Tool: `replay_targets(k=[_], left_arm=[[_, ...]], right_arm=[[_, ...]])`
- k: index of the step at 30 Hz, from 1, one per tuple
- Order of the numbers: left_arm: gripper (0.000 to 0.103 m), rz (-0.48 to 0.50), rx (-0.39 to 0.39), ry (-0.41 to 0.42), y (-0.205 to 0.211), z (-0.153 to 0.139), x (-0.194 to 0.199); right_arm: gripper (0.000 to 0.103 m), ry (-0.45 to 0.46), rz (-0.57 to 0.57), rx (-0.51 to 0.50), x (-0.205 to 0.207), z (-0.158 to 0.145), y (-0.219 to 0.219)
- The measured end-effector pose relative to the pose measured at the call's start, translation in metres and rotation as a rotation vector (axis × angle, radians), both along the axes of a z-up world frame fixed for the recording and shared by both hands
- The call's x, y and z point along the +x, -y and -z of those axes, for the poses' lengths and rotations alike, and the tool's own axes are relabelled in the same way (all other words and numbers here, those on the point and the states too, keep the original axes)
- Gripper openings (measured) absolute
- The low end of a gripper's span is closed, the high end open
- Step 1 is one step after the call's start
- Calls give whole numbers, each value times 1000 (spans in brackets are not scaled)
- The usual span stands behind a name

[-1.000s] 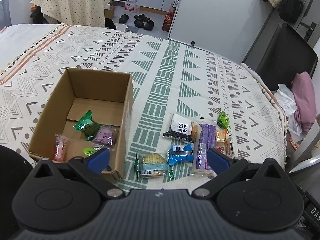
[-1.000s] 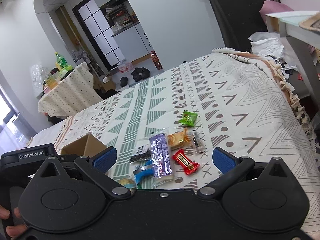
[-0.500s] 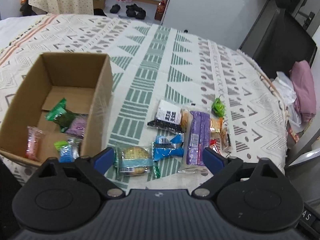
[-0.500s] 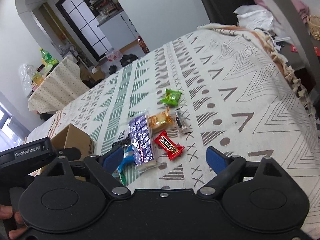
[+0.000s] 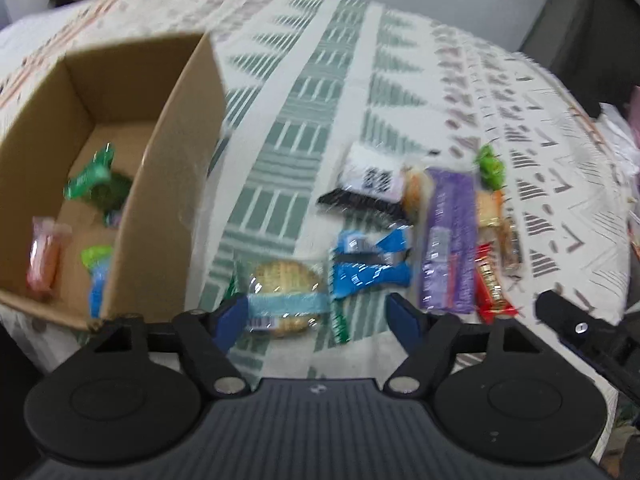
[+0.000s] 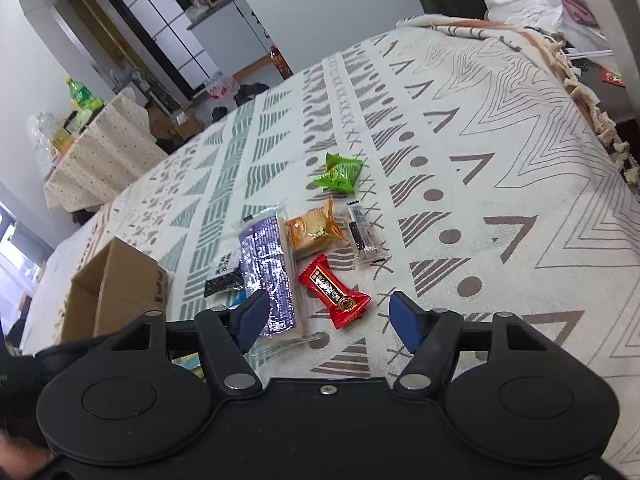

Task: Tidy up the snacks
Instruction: 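Grasp the round biscuit with the left gripper while the right gripper grasps the red candy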

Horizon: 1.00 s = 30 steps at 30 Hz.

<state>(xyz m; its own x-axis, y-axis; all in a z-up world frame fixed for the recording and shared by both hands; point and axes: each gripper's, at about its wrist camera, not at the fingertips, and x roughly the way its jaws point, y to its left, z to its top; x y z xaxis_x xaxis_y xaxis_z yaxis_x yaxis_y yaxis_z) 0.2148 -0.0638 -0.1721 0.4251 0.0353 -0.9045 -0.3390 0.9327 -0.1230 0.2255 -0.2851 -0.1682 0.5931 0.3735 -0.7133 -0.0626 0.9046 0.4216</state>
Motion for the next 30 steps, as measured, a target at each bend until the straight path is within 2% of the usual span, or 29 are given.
replay_targets(k=[1, 8, 19, 22, 24, 28, 29, 30], left_arm=[[66, -6, 3, -8, -2, 3, 1], [66, -52, 23, -19, -20, 14, 4], [66, -71, -32, -39, -24, 33, 10], [62, -78, -38, -34, -24, 34, 10], [58, -74, -41, -28, -22, 33, 9], [51, -73, -50, -18, -21, 31, 7], [50, -71, -51, -17, -21, 31, 7], [49, -69, -53, -16, -21, 30, 6]], right_arm=[[65, -1, -5, -4, 2, 1, -2], [64, -15, -26, -18, 15, 9, -11], [62, -39, -83, -85, 36, 22, -29], [57, -51, -103, -103, 39, 27, -34], [50, -59, -115, -115, 41, 30, -37], [44, -65, -132, -100, 42, 33, -38], [38, -65, -137, -101, 42, 34, -39], [25, -70, -143, -101, 41, 34, -39]])
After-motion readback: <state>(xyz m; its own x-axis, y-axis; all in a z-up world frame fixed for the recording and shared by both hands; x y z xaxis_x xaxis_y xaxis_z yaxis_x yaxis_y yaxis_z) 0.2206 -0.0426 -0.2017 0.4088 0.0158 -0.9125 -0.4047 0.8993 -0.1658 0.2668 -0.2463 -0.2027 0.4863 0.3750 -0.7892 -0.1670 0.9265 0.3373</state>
